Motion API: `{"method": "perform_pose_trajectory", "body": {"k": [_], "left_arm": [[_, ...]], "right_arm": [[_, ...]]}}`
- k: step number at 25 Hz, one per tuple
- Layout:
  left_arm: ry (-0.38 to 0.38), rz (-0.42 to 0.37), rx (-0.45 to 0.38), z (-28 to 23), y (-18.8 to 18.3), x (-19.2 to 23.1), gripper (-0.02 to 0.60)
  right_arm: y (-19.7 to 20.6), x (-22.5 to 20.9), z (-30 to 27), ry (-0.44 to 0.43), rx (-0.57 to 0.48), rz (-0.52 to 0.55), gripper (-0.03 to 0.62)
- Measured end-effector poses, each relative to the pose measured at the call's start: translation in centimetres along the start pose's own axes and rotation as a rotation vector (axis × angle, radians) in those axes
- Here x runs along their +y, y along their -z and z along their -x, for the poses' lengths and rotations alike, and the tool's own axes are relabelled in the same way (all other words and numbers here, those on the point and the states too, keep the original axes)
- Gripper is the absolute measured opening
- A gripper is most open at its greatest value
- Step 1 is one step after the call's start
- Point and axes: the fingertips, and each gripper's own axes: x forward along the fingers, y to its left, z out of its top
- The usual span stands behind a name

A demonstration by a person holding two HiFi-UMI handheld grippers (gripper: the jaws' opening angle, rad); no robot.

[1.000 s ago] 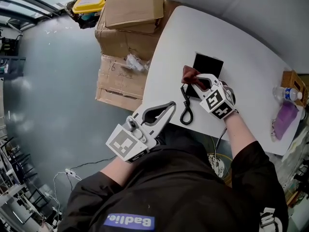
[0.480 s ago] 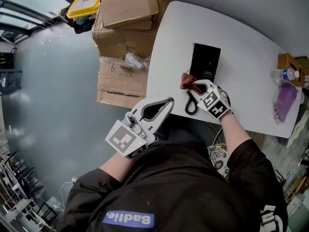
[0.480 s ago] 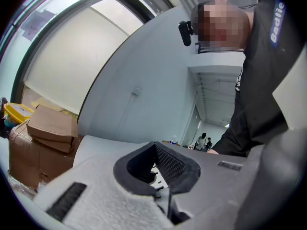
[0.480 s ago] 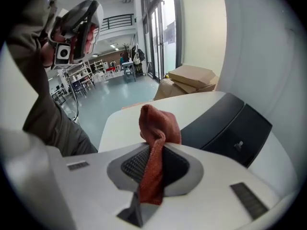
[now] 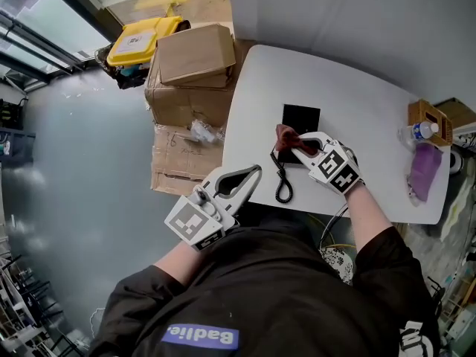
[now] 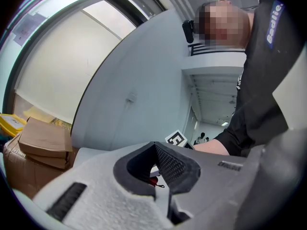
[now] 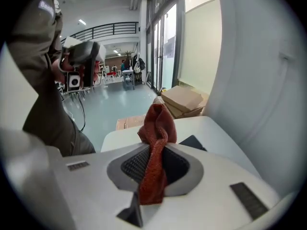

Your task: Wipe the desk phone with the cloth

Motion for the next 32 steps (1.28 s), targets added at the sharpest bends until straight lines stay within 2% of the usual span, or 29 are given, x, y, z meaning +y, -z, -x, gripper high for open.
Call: {"method": "perform_pose_trajectory", "body": {"k": [6, 12, 16, 21, 24, 32], "left_arm": [[-0.07, -0.024, -0.031, -4.6, -1.5, 2.9, 0.015], [-0.141, 0.029, -0.025, -7.4, -2.1, 5.4, 0.015], [-0.181, 0.068, -0.005, -8.5, -1.3, 6.7, 0.015], [-0.237, 0.089, 0.012, -8.1, -0.2, 8.2, 0.015], [-0.259, 0.097, 0.018, -7.9, 0.3, 8.9, 0.015], [-0.231, 0.098, 0.031, -9.8, 0.9, 8.4, 0.015]], "right_arm": [[-2.8, -8.0, 0.9, -0.066, -0.014, 0.018, 0.071], [-3.4, -12.7, -1.4, -0.166, 0.034, 0.077, 0.071], [-3.4, -13.2, -4.6, -0.259, 0.065, 0.096, 0.071], [-1.7, -12.6, -7.5, -0.359, 0.15, 0.172, 0.071], [-0.8, -13.0, -7.7, -0.401, 0.169, 0.15, 0.071], [3.5, -15.1, -6.5, -0.384, 0.22, 0.109, 0.071]]}}
